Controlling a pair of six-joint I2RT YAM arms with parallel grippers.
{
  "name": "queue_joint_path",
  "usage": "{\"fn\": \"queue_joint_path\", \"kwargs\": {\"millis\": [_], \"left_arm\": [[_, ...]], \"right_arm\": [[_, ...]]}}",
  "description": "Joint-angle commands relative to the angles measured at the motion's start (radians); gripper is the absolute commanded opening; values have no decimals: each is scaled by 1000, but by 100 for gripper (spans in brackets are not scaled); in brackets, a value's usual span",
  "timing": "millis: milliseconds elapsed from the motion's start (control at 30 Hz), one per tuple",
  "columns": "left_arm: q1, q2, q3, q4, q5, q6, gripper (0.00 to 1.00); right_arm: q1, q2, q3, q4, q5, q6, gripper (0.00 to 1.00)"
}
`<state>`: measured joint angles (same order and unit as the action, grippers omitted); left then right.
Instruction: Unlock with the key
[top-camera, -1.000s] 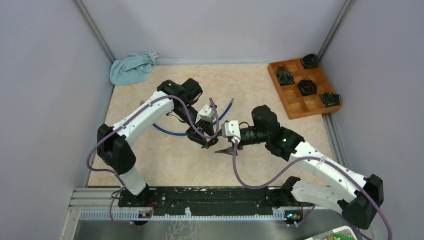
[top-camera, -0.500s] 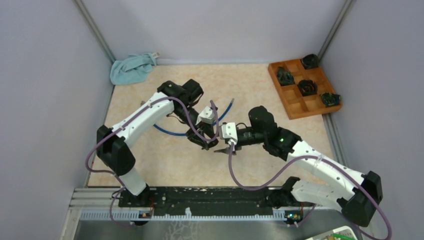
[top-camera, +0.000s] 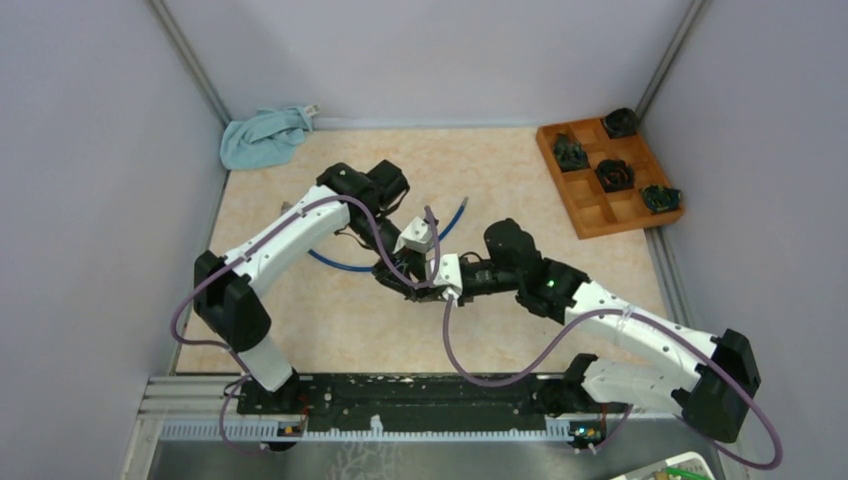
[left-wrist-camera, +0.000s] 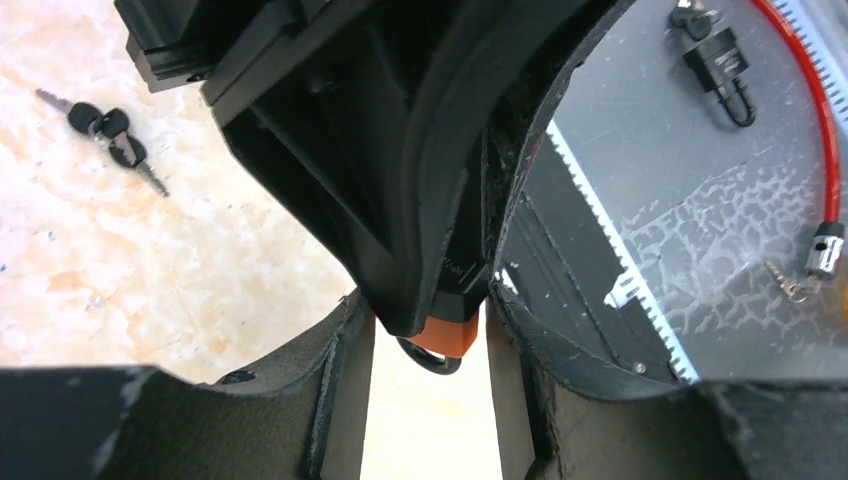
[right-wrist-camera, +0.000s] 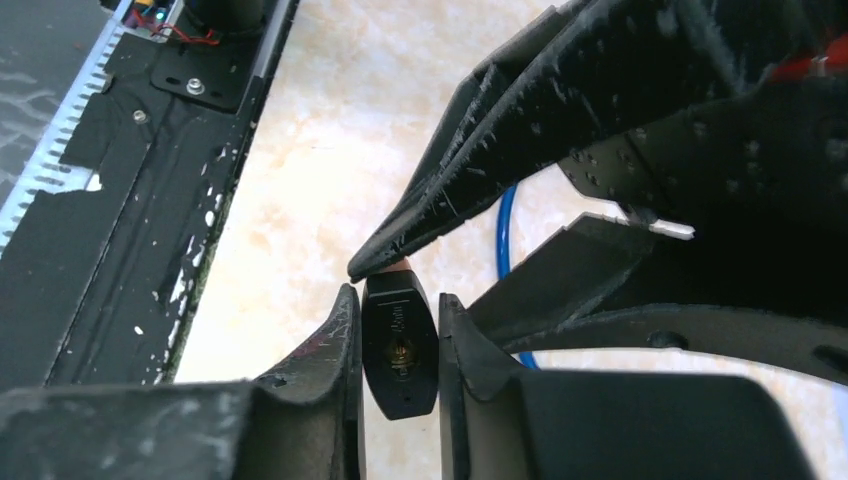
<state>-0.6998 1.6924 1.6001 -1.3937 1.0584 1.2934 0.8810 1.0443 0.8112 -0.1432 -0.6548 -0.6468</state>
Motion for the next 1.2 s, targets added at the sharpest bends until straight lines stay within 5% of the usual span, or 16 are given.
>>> {"fn": "queue_joint_path", "kwargs": {"millis": [0,67,100,133,167,433,667,900,1133,1167], "left_arm": [[-23,-25,38,-19,96,-6,1],[-23,-18,58,-18,74,-16,11],[-21,-11,72,-13,52,-34,36],[-19,-3,92,0,16,-70,79],[-12,4,109,19,-20,-107,97],[136,-107,58,397,-284,-304,100],[138,-273,-144,660,-513,-333,100],[137,-335,-169,729,-627,-318,100],[139,-364,-240,841,-703,-434,100],[140,-368,-258,864,-731,-444,100]], "right_arm": [[0,4,-19,53,128,-10,0],[-1,-24,-53,96,154,37,0],[-1,-42,-77,131,166,74,0],[0,-61,-101,167,177,116,0],[0,-77,-126,199,193,161,0],[-23,-37,-194,373,378,601,0],[-159,263,-125,496,277,1140,0],[-164,486,-60,493,282,1338,0],[-165,517,-69,419,438,1324,0],[-165,517,-66,396,460,1314,8]]}}
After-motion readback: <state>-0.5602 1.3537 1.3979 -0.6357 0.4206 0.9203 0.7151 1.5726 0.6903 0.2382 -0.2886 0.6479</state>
